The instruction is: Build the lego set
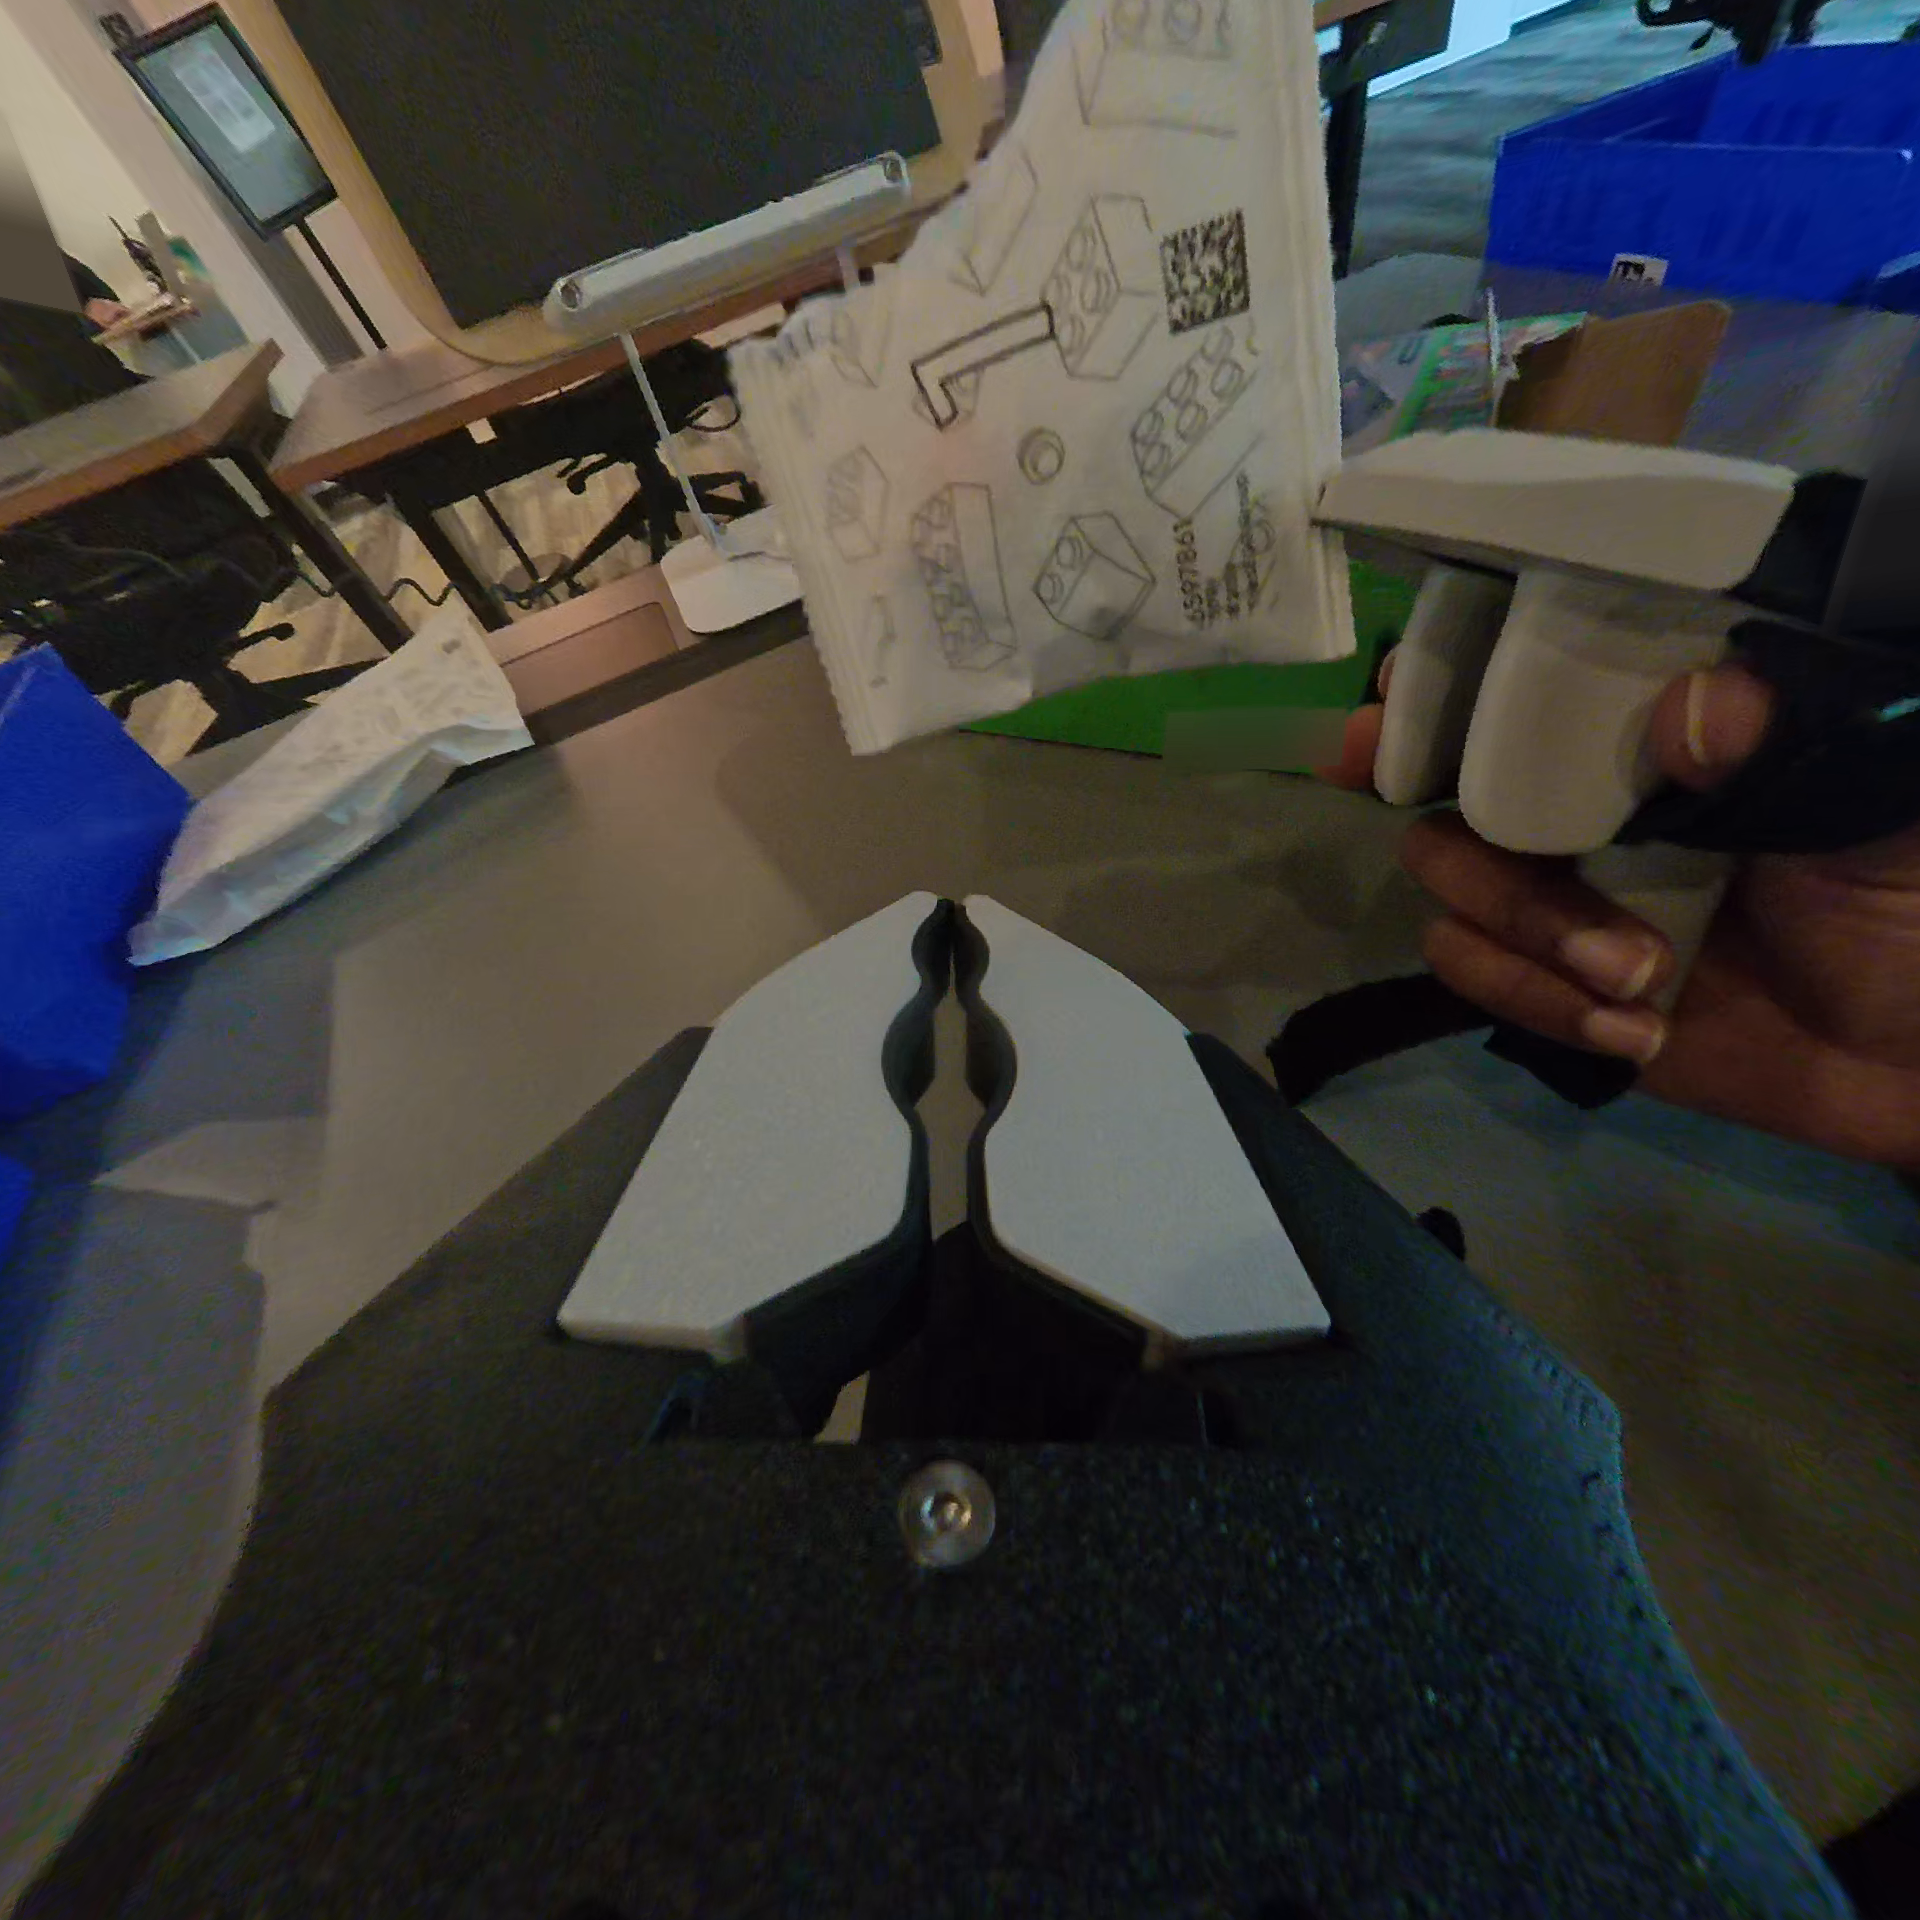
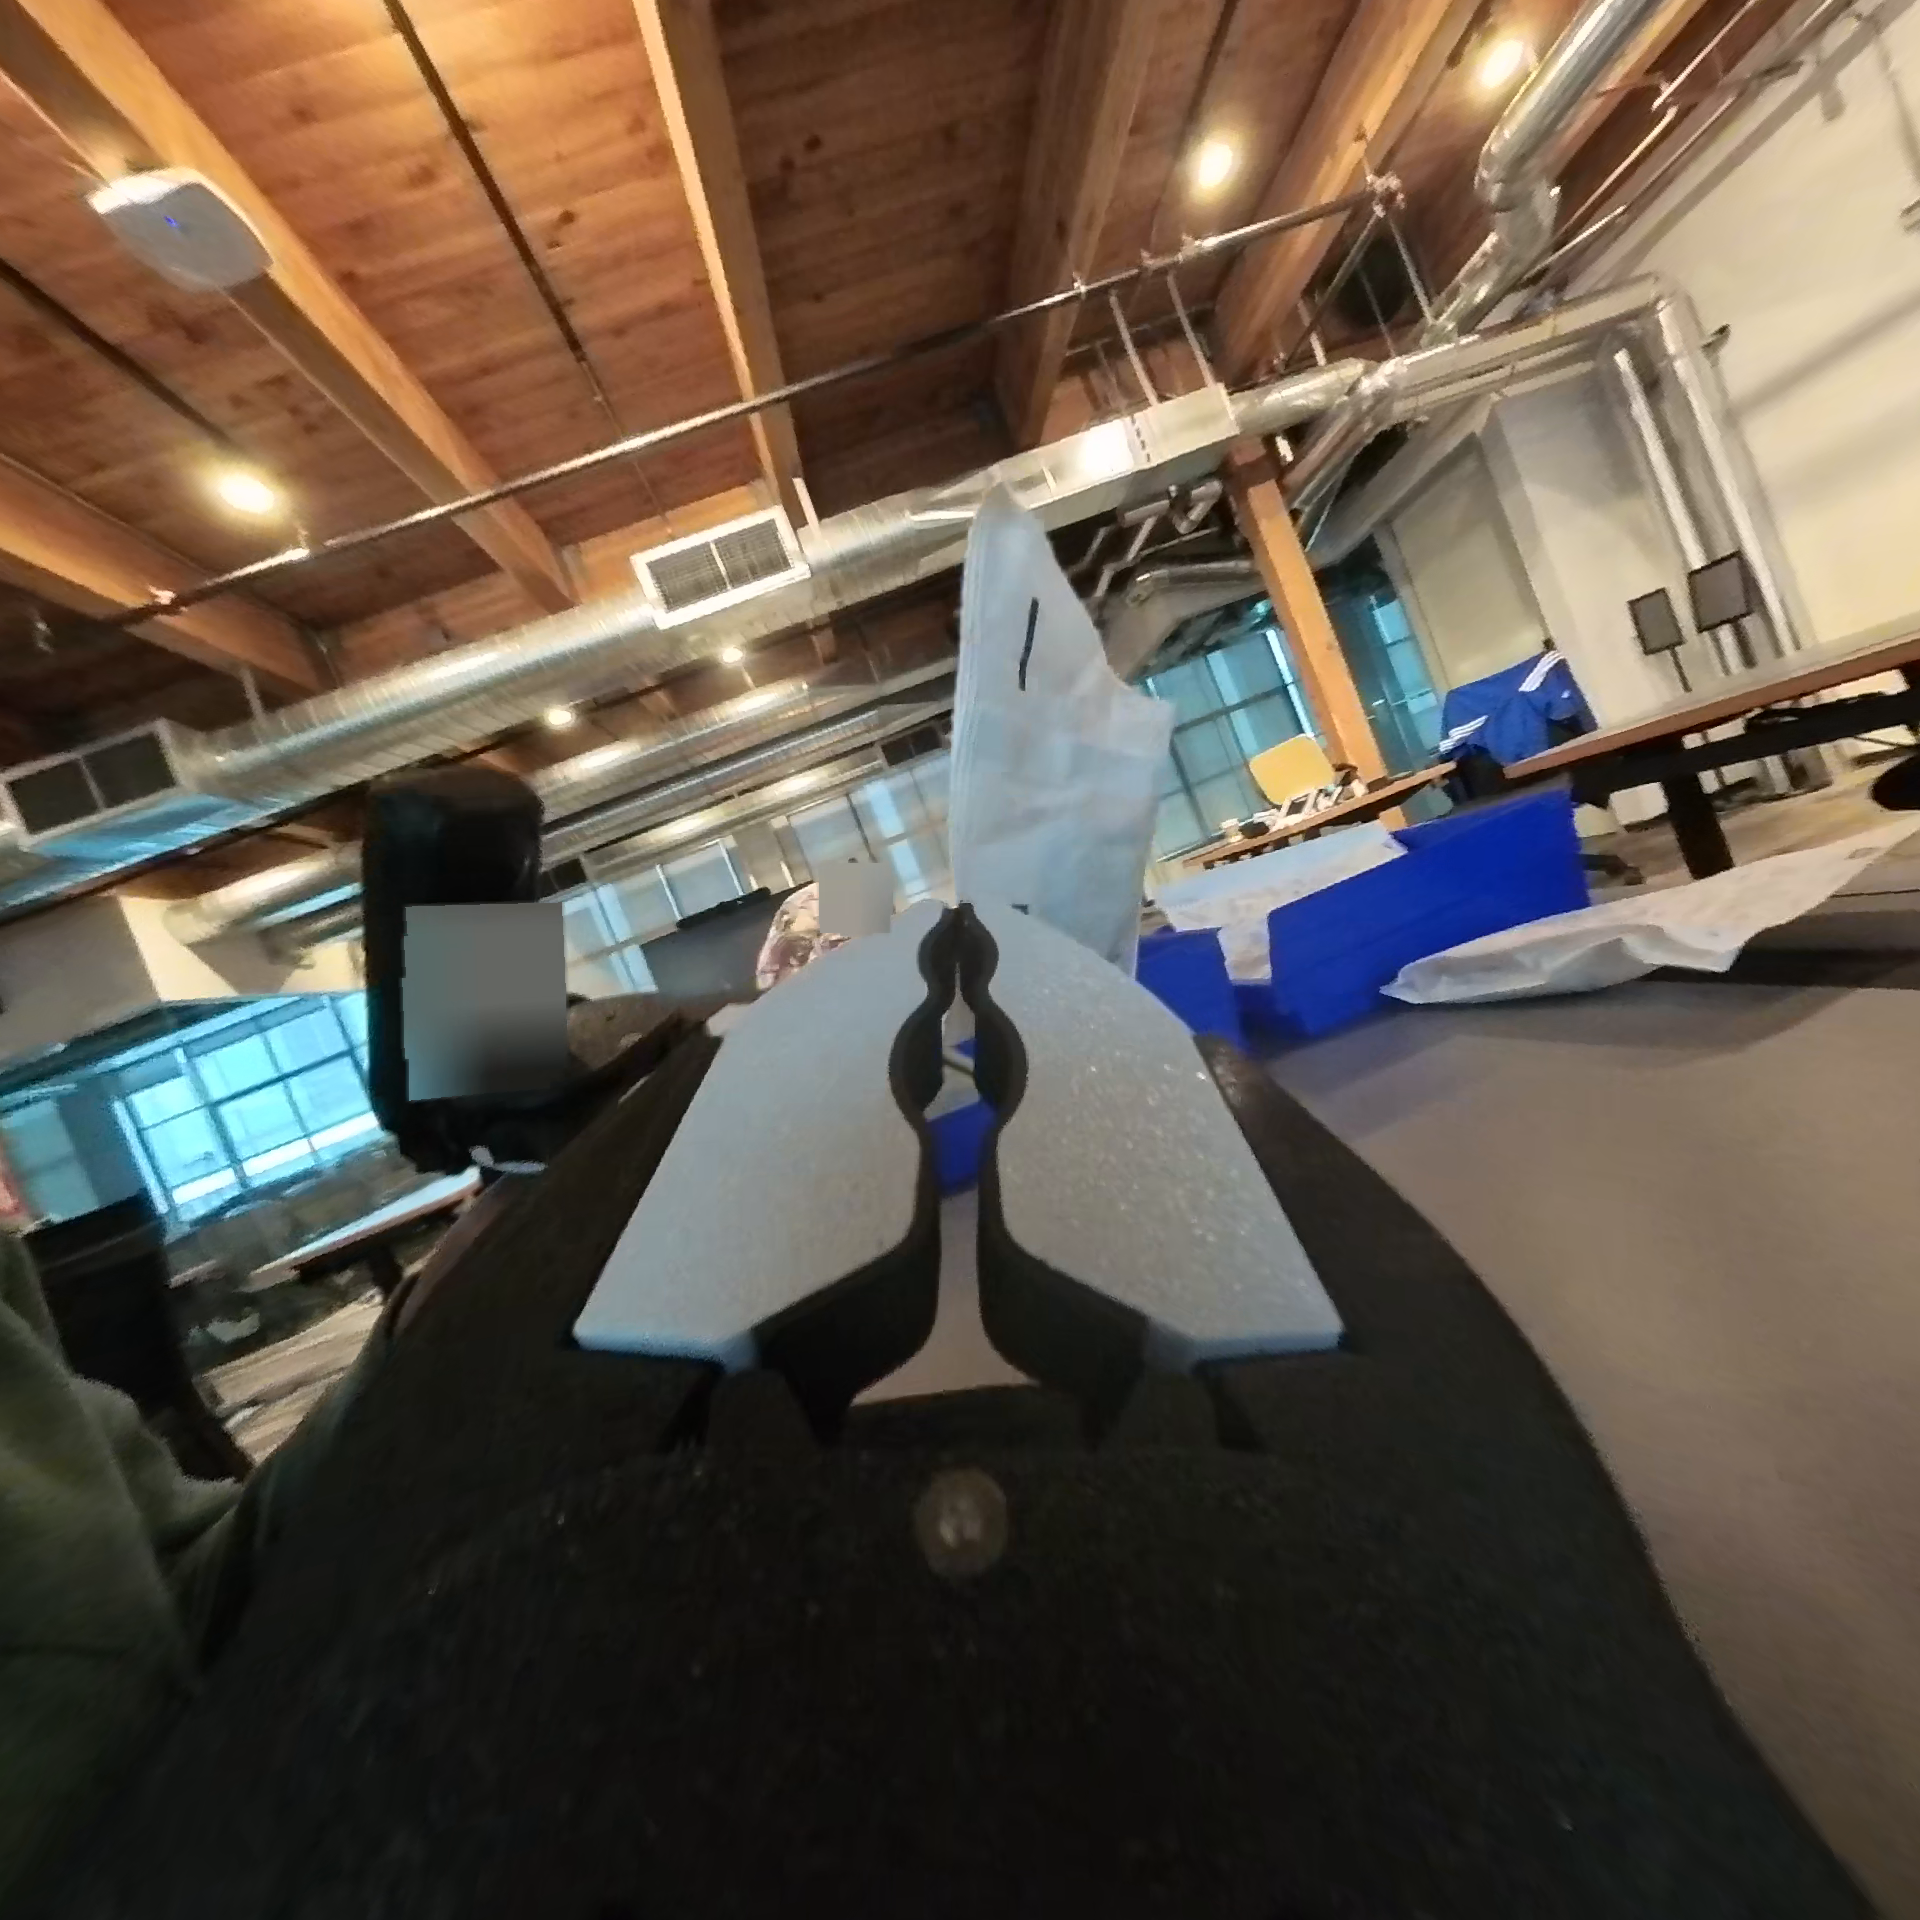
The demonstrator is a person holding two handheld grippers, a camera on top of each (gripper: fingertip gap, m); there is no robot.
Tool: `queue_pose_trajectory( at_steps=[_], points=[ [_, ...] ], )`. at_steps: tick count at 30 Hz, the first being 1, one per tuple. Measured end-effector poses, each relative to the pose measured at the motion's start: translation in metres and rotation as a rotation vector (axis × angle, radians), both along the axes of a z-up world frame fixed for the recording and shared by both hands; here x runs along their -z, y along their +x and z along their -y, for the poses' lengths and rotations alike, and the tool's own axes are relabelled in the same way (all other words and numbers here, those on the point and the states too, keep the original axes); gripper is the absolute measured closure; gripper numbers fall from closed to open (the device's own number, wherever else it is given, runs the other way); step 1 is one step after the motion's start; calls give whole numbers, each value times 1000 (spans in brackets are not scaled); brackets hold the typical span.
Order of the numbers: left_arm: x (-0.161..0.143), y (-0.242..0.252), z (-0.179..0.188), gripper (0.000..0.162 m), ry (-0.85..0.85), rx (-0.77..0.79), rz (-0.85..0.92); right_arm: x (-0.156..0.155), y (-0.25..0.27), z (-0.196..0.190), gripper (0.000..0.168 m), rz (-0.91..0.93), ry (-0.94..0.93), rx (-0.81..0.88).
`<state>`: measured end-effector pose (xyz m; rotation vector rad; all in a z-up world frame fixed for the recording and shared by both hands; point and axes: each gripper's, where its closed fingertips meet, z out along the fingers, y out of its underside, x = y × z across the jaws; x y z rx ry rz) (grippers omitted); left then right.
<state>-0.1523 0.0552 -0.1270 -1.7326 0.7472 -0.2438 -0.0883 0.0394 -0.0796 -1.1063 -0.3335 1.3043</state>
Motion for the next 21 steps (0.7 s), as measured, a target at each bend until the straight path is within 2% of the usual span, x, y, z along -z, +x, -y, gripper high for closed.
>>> queue_pose_trajectory(
  at_steps=[13, 21],
  points=[
    [5, -3, 1, 162, -4, 17, 13, 6, -11, 7, 168, 20, 3, -48],
    [11, -15, -2, 162, -26, 18, 55, 21, -20, -8, 168, 81, -98, 0]
  ],
)
